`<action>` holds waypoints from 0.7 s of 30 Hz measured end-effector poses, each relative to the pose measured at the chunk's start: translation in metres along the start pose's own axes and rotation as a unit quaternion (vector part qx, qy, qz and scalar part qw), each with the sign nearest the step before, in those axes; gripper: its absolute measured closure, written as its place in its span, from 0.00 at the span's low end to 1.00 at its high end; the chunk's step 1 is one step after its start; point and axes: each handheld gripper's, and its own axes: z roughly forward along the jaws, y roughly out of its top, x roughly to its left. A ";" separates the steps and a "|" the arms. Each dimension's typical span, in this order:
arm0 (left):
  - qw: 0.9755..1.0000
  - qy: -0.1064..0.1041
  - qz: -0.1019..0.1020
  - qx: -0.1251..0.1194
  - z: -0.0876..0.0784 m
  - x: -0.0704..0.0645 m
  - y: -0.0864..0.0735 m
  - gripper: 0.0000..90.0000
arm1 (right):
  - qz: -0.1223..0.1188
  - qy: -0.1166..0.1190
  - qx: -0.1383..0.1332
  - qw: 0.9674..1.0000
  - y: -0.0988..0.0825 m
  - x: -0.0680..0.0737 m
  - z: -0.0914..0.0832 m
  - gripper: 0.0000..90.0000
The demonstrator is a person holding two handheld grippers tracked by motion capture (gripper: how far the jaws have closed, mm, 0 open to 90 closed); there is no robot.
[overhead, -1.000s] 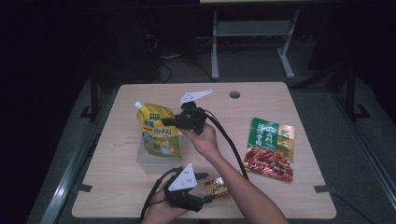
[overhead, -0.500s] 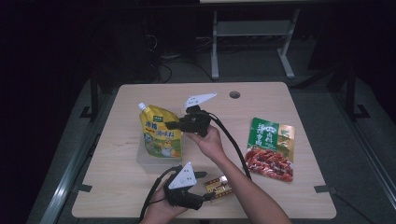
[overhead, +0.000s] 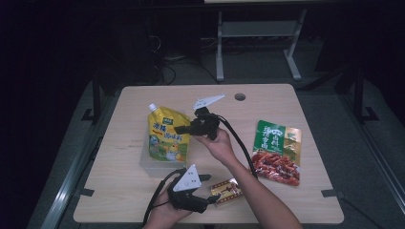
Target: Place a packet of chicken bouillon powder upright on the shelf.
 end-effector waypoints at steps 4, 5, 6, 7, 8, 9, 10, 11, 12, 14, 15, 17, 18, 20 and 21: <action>1.000 0.001 -0.003 0.001 0.001 0.000 0.000 0.35 | 0.003 -0.008 0.009 1.000 0.000 0.000 -0.003 0.85; 1.000 0.001 -0.003 0.001 0.001 0.000 0.000 0.35 | 0.004 -0.009 0.011 1.000 0.001 0.000 -0.005 0.84; 1.000 0.001 -0.002 0.001 0.001 0.001 0.000 0.35 | 0.004 -0.008 0.011 1.000 0.001 0.000 -0.007 0.81; 1.000 0.002 -0.002 0.001 0.001 0.001 0.000 0.35 | 0.005 -0.009 0.014 1.000 0.001 0.000 -0.009 0.77; 1.000 0.003 -0.001 0.002 0.001 0.001 0.000 0.35 | 0.010 -0.010 0.016 1.000 0.001 -0.001 -0.011 0.73; 1.000 0.003 -0.001 0.002 0.001 0.001 0.000 0.35 | 0.012 -0.009 0.018 1.000 0.001 -0.001 -0.013 0.70; 1.000 0.003 -0.002 0.003 0.001 0.002 0.000 0.35 | 0.016 -0.007 0.018 1.000 0.000 -0.002 -0.017 0.67; 1.000 0.004 -0.001 0.004 0.001 0.002 0.000 0.34 | 0.017 -0.007 0.019 1.000 -0.001 -0.001 -0.020 0.66; 1.000 0.007 0.000 0.006 0.001 0.003 0.000 0.34 | 0.018 -0.010 0.021 1.000 -0.001 -0.001 -0.022 0.65; 1.000 0.006 -0.009 0.007 0.002 0.003 -0.001 0.34 | 0.012 -0.018 0.025 0.999 -0.003 0.001 -0.029 0.63; 1.000 0.007 -0.008 0.011 0.002 0.004 -0.001 0.33 | 0.012 -0.022 0.026 0.999 -0.004 0.002 -0.033 0.62; 1.000 0.008 -0.007 0.014 0.003 0.005 0.000 0.32 | 0.010 -0.025 0.029 0.999 -0.005 0.004 -0.041 0.61; 1.000 0.007 -0.008 0.015 0.004 0.004 0.000 0.32 | 0.009 -0.030 0.029 0.999 -0.006 0.005 -0.045 0.60; 1.000 0.008 -0.006 0.020 0.005 0.004 0.000 0.31 | 0.007 -0.033 0.034 0.999 -0.007 0.007 -0.054 0.58; 1.000 0.009 -0.008 0.021 0.006 0.003 0.000 0.30 | 0.005 -0.033 0.035 0.999 -0.007 0.008 -0.058 0.57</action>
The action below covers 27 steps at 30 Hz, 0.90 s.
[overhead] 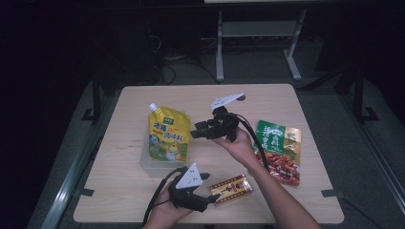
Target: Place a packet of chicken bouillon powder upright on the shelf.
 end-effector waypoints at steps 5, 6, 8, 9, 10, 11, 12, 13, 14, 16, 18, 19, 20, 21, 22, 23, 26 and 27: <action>1.000 0.004 0.012 0.019 0.005 -0.003 0.000 0.29 | -0.002 -0.012 0.001 1.000 -0.008 0.004 -0.020 0.52; 1.000 0.003 0.015 0.025 0.006 -0.003 0.000 0.29 | 0.002 -0.014 0.002 1.000 -0.009 0.005 -0.023 0.51; 0.999 0.001 0.011 0.030 0.010 -0.004 0.000 0.28 | 0.006 -0.017 0.005 1.000 -0.014 0.007 -0.030 0.49; 0.999 0.001 0.016 0.040 0.012 -0.004 0.000 0.28 | 0.004 -0.021 0.008 1.000 -0.016 0.007 -0.032 0.48; 0.999 -0.002 0.017 0.043 0.013 -0.004 0.001 0.27 | 0.007 -0.025 0.012 1.000 -0.019 0.008 -0.036 0.47; 0.999 -0.001 0.016 0.045 0.015 -0.005 0.001 0.27 | 0.005 -0.026 0.013 1.000 -0.021 0.008 -0.038 0.47; 0.999 0.000 0.020 0.049 0.017 -0.006 0.001 0.27 | 0.005 -0.029 0.013 1.000 -0.023 0.009 -0.041 0.46; 0.998 0.003 0.023 0.056 0.020 -0.007 0.001 0.27 | 0.003 -0.031 0.016 0.999 -0.026 0.009 -0.045 0.46; 0.998 0.004 0.024 0.058 0.021 -0.007 0.001 0.26 | 0.006 -0.034 0.017 0.999 -0.029 0.010 -0.049 0.45; 0.997 0.007 0.030 0.072 0.025 -0.007 0.001 0.26 | 0.008 -0.036 0.018 0.999 -0.033 0.010 -0.055 0.43; 0.996 0.005 0.032 0.082 0.029 -0.007 0.001 0.26 | 0.011 -0.041 0.018 0.999 -0.039 0.011 -0.061 0.41; 0.996 0.004 0.032 0.085 0.030 -0.007 0.001 0.25 | 0.013 -0.044 0.020 0.999 -0.042 0.012 -0.064 0.41; 0.996 0.004 0.031 0.089 0.032 -0.007 0.001 0.25 | 0.015 -0.046 0.021 0.999 -0.044 0.012 -0.066 0.40; 0.995 0.004 0.033 0.094 0.034 -0.008 0.000 0.25 | 0.015 -0.050 0.023 0.998 -0.047 0.013 -0.069 0.40; 0.995 0.005 0.034 0.097 0.036 -0.008 0.000 0.25 | 0.015 -0.054 0.027 0.998 -0.050 0.013 -0.072 0.39; 0.994 0.004 0.034 0.099 0.037 -0.009 0.000 0.24 | 0.016 -0.056 0.026 0.998 -0.053 0.014 -0.075 0.39; 0.994 0.005 0.036 0.105 0.041 -0.009 0.000 0.24 | 0.020 -0.062 0.024 0.998 -0.062 0.015 -0.083 0.38; 0.994 0.006 0.037 0.105 0.043 -0.009 0.000 0.24 | 0.020 -0.064 0.023 0.997 -0.064 0.016 -0.086 0.38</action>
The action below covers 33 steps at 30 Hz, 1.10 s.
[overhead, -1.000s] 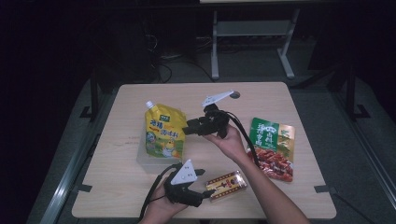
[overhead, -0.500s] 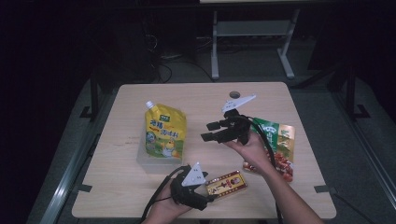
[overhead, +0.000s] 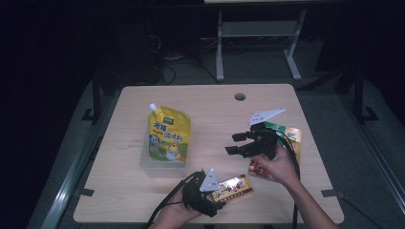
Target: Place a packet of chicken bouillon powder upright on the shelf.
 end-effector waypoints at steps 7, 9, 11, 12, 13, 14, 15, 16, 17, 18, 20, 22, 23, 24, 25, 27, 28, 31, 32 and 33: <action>1.000 0.000 0.011 0.019 0.008 -0.001 0.002 0.24 | 0.009 -0.015 0.004 1.000 -0.022 0.001 -0.015 0.35; 1.000 0.000 0.011 0.022 0.010 -0.001 0.003 0.25 | 0.014 -0.018 -0.001 1.000 -0.030 0.001 -0.018 0.35; 0.999 -0.001 0.014 0.029 0.013 -0.001 0.003 0.26 | 0.019 -0.022 0.002 1.000 -0.035 0.001 -0.021 0.34; 0.999 0.000 0.014 0.032 0.015 -0.001 0.003 0.26 | 0.019 -0.024 0.003 1.000 -0.037 0.001 -0.021 0.34; 0.999 0.000 0.015 0.035 0.015 -0.001 0.003 0.27 | 0.020 -0.028 0.001 0.999 -0.041 0.002 -0.023 0.34; 0.999 0.001 0.013 0.035 0.017 -0.002 0.003 0.27 | 0.019 -0.029 -0.001 0.999 -0.043 0.002 -0.024 0.34; 0.999 0.002 0.016 0.041 0.017 -0.001 0.003 0.28 | 0.022 -0.031 0.000 0.999 -0.046 0.002 -0.025 0.34; 0.999 0.003 0.015 0.042 0.018 -0.001 0.003 0.29 | 0.022 -0.035 0.002 0.999 -0.048 0.003 -0.026 0.33; 0.999 0.002 0.015 0.043 0.018 -0.001 0.003 0.29 | 0.024 -0.038 0.005 0.999 -0.051 0.003 -0.027 0.33; 0.999 0.002 0.015 0.042 0.019 -0.001 0.002 0.30 | 0.027 -0.040 0.006 0.999 -0.054 0.003 -0.028 0.33; 0.999 0.000 0.013 0.042 0.019 0.000 0.002 0.31 | 0.028 -0.045 0.003 0.999 -0.060 0.002 -0.029 0.32; 0.999 -0.002 0.013 0.043 0.020 0.001 0.003 0.32 | 0.031 -0.047 0.004 0.998 -0.066 0.001 -0.031 0.32; 0.999 -0.002 0.013 0.043 0.020 0.001 0.003 0.32 | 0.037 -0.049 0.004 0.998 -0.069 0.001 -0.032 0.32; 0.999 -0.001 0.012 0.043 0.020 0.001 0.003 0.33 | 0.039 -0.051 0.004 0.998 -0.071 0.000 -0.032 0.32; 0.999 -0.003 0.010 0.045 0.020 0.001 0.004 0.34 | 0.041 -0.052 0.005 0.998 -0.073 0.000 -0.033 0.31; 0.999 -0.003 0.009 0.045 0.020 0.001 0.004 0.34 | 0.050 -0.053 0.005 0.997 -0.077 -0.001 -0.035 0.31; 0.999 -0.006 0.007 0.044 0.019 0.002 0.004 0.34 | 0.048 -0.054 0.004 0.997 -0.078 -0.002 -0.035 0.31; 0.999 -0.008 -0.002 0.045 0.019 0.002 0.004 0.35 | 0.057 -0.056 0.003 0.997 -0.082 -0.002 -0.037 0.31; 0.999 -0.005 -0.003 0.043 0.019 0.001 0.004 0.35 | 0.058 -0.056 0.001 0.997 -0.083 -0.002 -0.037 0.31; 0.999 -0.002 -0.002 0.042 0.019 0.000 0.005 0.36 | 0.060 -0.059 0.002 0.996 -0.084 -0.002 -0.037 0.30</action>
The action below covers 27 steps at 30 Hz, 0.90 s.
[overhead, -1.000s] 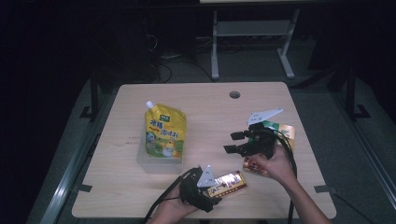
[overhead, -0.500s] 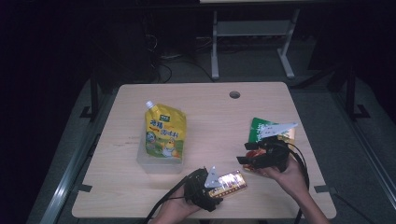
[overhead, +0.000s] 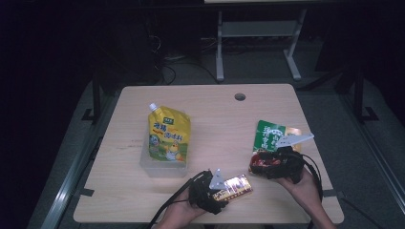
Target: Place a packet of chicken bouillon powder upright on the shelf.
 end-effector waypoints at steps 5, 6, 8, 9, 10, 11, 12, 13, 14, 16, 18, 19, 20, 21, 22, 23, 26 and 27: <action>1.000 0.017 0.004 -0.016 -0.007 0.001 0.002 0.36 | 0.006 -0.004 -0.003 1.000 -0.002 -0.001 0.001 0.28; 1.000 0.019 -0.001 -0.021 -0.008 0.001 0.003 0.36 | 0.006 -0.007 -0.004 1.000 -0.002 -0.001 0.002 0.27; 0.999 0.026 -0.007 -0.033 -0.012 0.002 0.005 0.36 | 0.011 -0.007 -0.007 1.000 -0.002 0.000 0.002 0.27; 0.999 0.031 -0.008 -0.039 -0.015 0.003 0.006 0.36 | 0.010 -0.005 -0.008 1.000 -0.002 0.000 0.003 0.26; 0.999 0.035 -0.007 -0.040 -0.017 0.004 0.007 0.36 | 0.012 -0.004 -0.010 1.000 -0.001 0.001 0.004 0.25; 0.998 0.041 -0.009 -0.046 -0.019 0.005 0.008 0.36 | 0.016 -0.003 -0.008 1.000 -0.001 0.001 0.005 0.24; 0.998 0.045 -0.012 -0.052 -0.021 0.005 0.009 0.36 | 0.018 -0.002 -0.009 1.000 0.000 0.001 0.006 0.23; 0.997 0.050 -0.015 -0.058 -0.024 0.007 0.010 0.36 | 0.022 0.002 -0.011 1.000 0.000 0.001 0.006 0.23; 0.997 0.053 -0.017 -0.061 -0.026 0.008 0.011 0.36 | 0.027 0.007 -0.014 1.000 0.000 0.001 0.007 0.23; 0.995 0.061 -0.020 -0.071 -0.030 0.010 0.013 0.36 | 0.035 0.010 -0.020 0.999 0.000 0.000 0.007 0.21; 0.995 0.066 -0.024 -0.077 -0.033 0.012 0.015 0.36 | 0.043 0.018 -0.022 0.999 0.001 0.000 0.007 0.20; 0.994 0.070 -0.025 -0.081 -0.035 0.013 0.015 0.36 | 0.045 0.018 -0.024 0.999 0.001 0.000 0.008 0.19; 0.994 0.071 -0.027 -0.084 -0.036 0.013 0.016 0.36 | 0.046 0.021 -0.026 0.998 0.002 -0.001 0.008 0.19; 0.993 0.072 -0.029 -0.084 -0.037 0.014 0.017 0.36 | 0.049 0.024 -0.027 0.998 0.002 -0.001 0.008 0.19; 0.993 0.074 -0.030 -0.086 -0.038 0.015 0.017 0.36 | 0.052 0.028 -0.030 0.998 0.002 -0.001 0.009 0.19; 0.992 0.079 -0.033 -0.091 -0.039 0.016 0.017 0.36 | 0.056 0.031 -0.030 0.997 0.002 -0.001 0.009 0.19; 0.991 0.083 -0.037 -0.094 -0.041 0.017 0.019 0.36 | 0.058 0.037 -0.032 0.997 0.004 -0.001 0.011 0.19; 0.991 0.084 -0.038 -0.097 -0.041 0.018 0.019 0.36 | 0.058 0.039 -0.032 0.997 0.004 0.000 0.011 0.19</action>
